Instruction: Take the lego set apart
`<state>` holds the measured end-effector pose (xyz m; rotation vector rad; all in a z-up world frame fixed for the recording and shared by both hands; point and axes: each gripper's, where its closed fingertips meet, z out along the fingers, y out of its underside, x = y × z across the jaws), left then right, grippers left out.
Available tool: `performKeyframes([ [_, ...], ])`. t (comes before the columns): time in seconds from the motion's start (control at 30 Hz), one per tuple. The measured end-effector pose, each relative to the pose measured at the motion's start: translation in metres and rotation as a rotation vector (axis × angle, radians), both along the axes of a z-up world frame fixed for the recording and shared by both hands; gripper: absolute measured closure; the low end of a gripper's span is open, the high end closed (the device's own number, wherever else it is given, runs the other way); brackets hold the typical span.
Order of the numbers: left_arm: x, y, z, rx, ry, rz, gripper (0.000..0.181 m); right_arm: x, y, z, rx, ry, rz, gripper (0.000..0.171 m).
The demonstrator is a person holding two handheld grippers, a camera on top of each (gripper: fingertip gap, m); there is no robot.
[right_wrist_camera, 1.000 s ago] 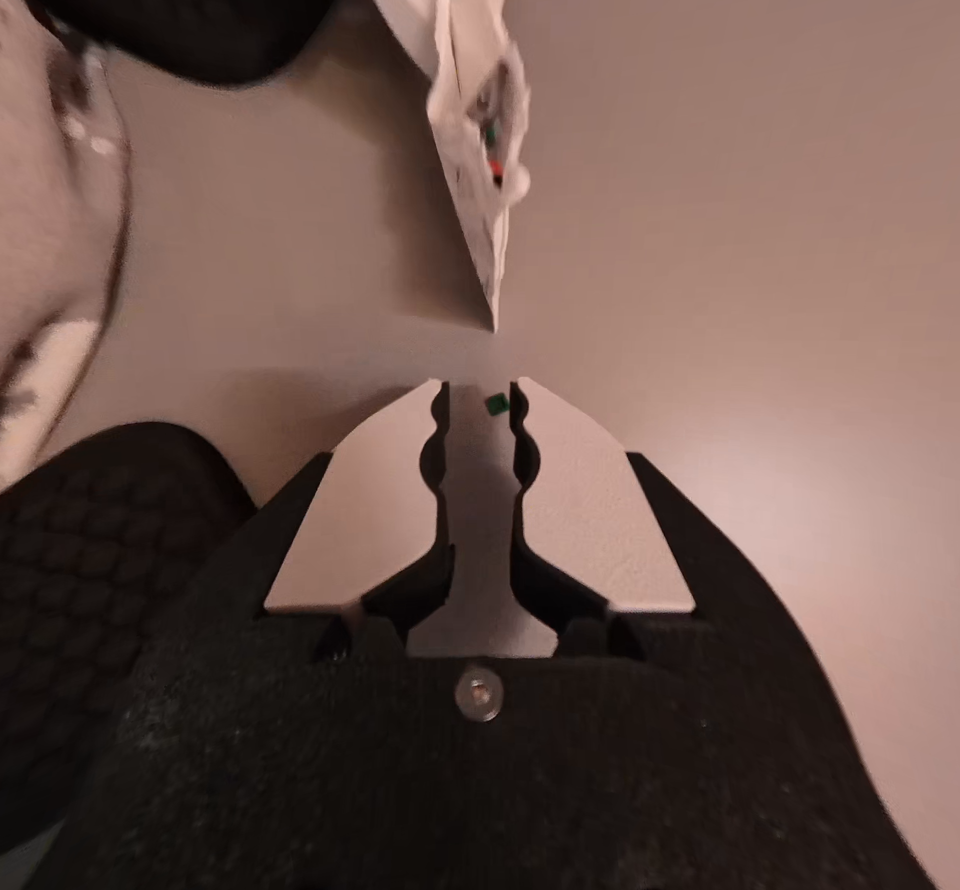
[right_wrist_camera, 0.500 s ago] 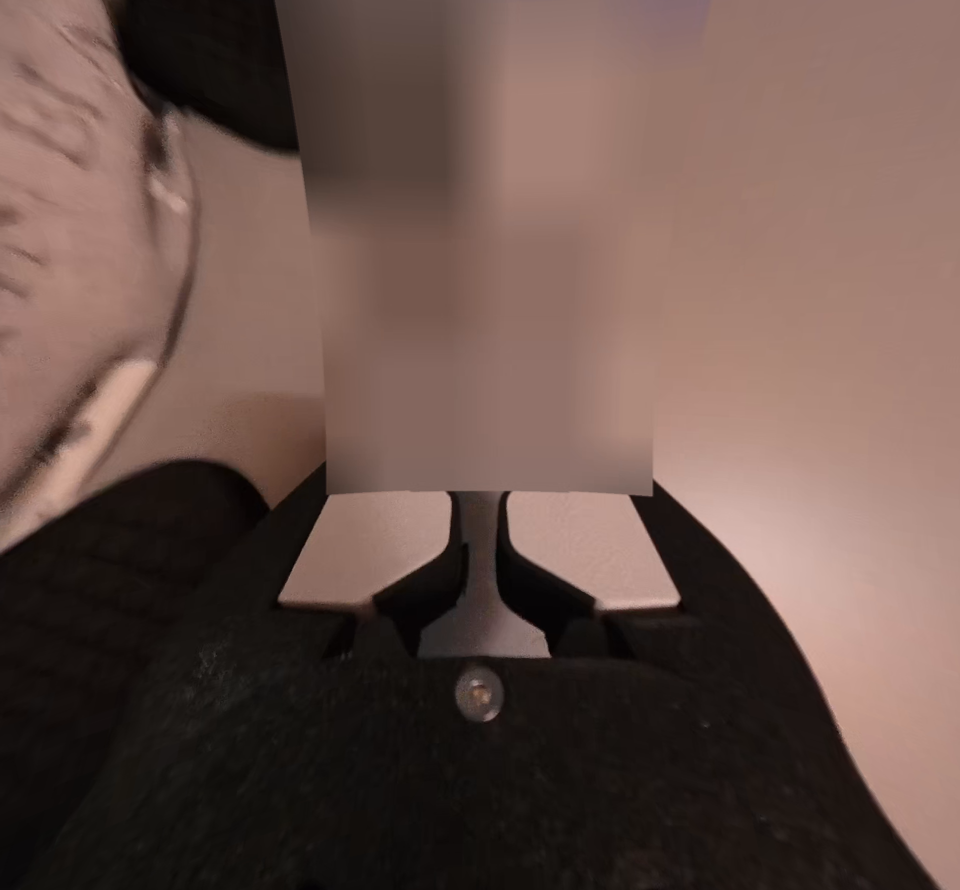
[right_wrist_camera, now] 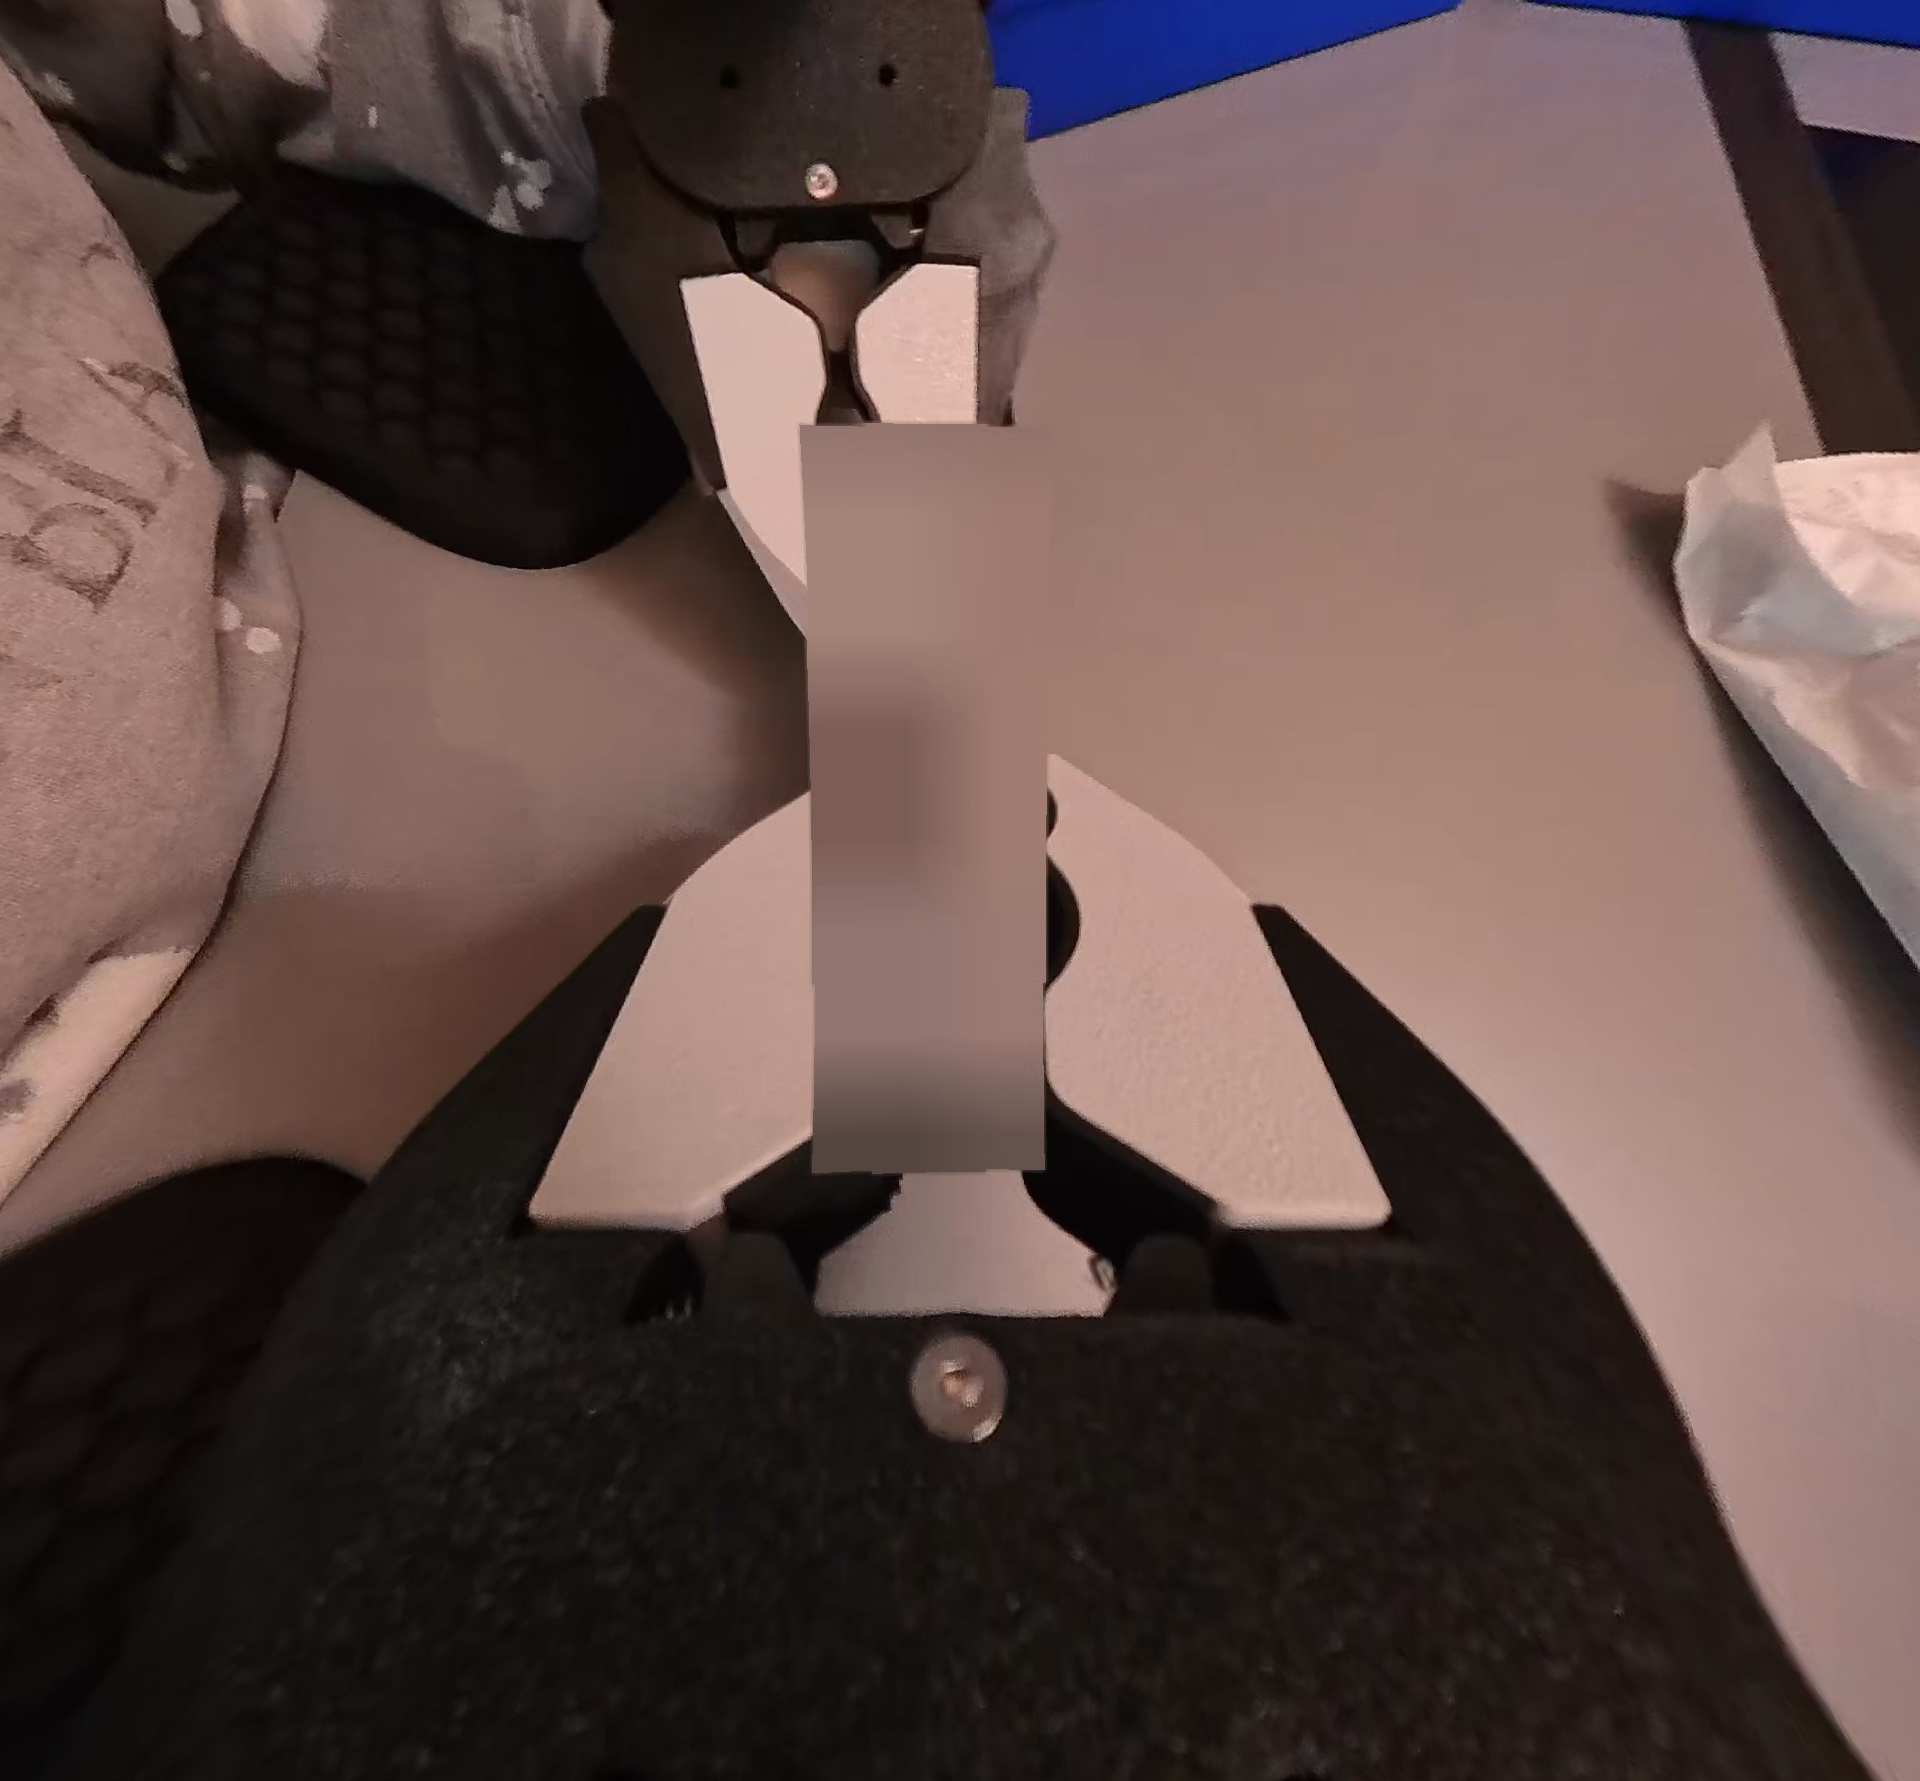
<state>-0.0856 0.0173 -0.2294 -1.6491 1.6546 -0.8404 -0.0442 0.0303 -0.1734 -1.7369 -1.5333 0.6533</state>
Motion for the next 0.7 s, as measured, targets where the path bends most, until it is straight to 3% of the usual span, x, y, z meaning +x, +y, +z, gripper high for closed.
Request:
performKeyframes([
  [0.13,0.000,0.000,0.001,-0.001,-0.004,0.004,0.181,0.038,0.018,0.001,0.019,-0.005,-0.110,0.148],
  [0.23,-0.001,0.003,0.000,0.006,0.003,0.014,0.181,0.077,0.034,-0.018,-0.016,-0.066,-0.201,0.148],
  [0.33,-0.001,0.003,0.000,-0.004,0.002,0.019,0.181,0.085,0.030,-0.020,-0.124,0.031,-0.220,0.149],
  [0.47,0.000,0.003,-0.002,-0.010,0.004,0.014,0.181,0.111,0.035,-0.062,-0.087,-0.205,-0.261,0.149],
  [0.7,0.000,0.002,-0.003,-0.006,0.011,0.009,0.181,0.104,0.032,-0.090,-0.177,-0.234,-0.241,0.150],
])
